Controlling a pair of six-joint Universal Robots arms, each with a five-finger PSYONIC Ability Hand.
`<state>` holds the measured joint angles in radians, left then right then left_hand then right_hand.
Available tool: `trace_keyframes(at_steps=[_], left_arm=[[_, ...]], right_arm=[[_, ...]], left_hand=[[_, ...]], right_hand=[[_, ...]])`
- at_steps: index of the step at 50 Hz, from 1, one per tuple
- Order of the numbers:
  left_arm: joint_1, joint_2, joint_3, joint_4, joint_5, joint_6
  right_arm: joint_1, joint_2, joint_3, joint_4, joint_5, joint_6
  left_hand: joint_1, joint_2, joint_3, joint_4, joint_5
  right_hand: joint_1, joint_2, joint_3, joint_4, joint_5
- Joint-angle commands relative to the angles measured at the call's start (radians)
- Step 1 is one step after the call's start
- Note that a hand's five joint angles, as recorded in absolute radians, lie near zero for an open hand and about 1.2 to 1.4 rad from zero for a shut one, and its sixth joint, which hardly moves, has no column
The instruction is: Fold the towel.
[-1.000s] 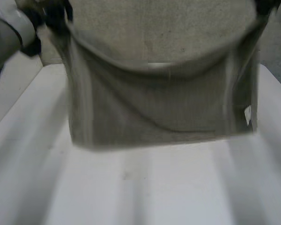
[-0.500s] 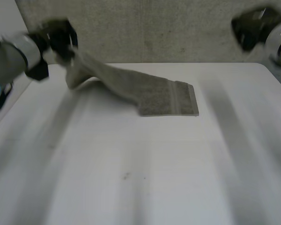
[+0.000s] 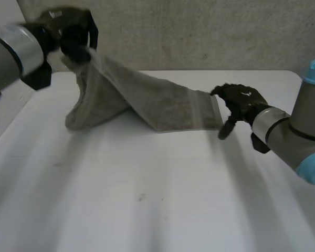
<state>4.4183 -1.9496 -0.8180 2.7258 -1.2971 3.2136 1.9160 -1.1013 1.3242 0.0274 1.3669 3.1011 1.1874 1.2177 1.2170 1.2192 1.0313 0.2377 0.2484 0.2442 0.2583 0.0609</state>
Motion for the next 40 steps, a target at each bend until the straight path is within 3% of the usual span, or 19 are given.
trace_keyframes(at_steps=[1,9,15,20,23,26,31,40], left_arm=[[-0.030,0.044,0.192,-0.123,-0.001,-0.057],[-0.042,0.041,0.327,-0.204,-0.005,-0.080],[-0.042,0.038,0.330,-0.212,-0.007,-0.087],[-0.039,0.037,0.320,-0.213,-0.005,-0.113],[-0.025,0.037,0.316,-0.215,-0.005,-0.121],[-0.022,0.037,0.315,-0.215,-0.005,-0.126],[-0.017,0.035,0.315,-0.218,-0.004,-0.132],[-0.010,0.040,0.315,-0.219,-0.002,-0.152]], right_arm=[[0.143,-0.012,-0.025,-0.038,0.021,0.156],[0.293,0.102,-0.112,-0.135,0.112,0.248],[0.313,0.189,-0.148,-0.150,0.192,0.263],[0.310,0.271,-0.177,-0.173,0.311,0.254],[0.299,0.288,-0.172,-0.196,0.331,0.248],[0.293,0.293,-0.165,-0.216,0.327,0.238],[0.172,0.333,-0.149,-0.264,0.281,0.139],[0.124,0.379,-0.152,-0.257,0.103,0.094]], left_hand=[[0.209,0.179,0.179,0.177,0.190],[0.209,0.179,0.179,0.177,0.190],[0.209,0.179,0.179,0.177,0.190],[0.209,0.179,0.179,0.177,0.190],[0.209,0.179,0.179,0.177,0.190],[0.209,0.179,0.179,0.177,0.190],[0.209,0.179,0.179,0.177,0.190],[0.209,0.179,0.179,0.177,0.190]], right_hand=[[-0.063,-0.074,-0.070,-0.084,-0.061],[-0.063,-0.074,-0.070,-0.084,-0.061],[-0.063,-0.074,-0.070,-0.084,-0.061],[-0.063,-0.074,-0.070,-0.084,-0.061],[-0.063,-0.074,-0.070,-0.084,-0.061],[0.006,-0.005,-0.001,-0.015,0.008],[0.463,0.452,0.456,0.442,0.465],[0.490,0.480,0.484,0.470,0.493]])
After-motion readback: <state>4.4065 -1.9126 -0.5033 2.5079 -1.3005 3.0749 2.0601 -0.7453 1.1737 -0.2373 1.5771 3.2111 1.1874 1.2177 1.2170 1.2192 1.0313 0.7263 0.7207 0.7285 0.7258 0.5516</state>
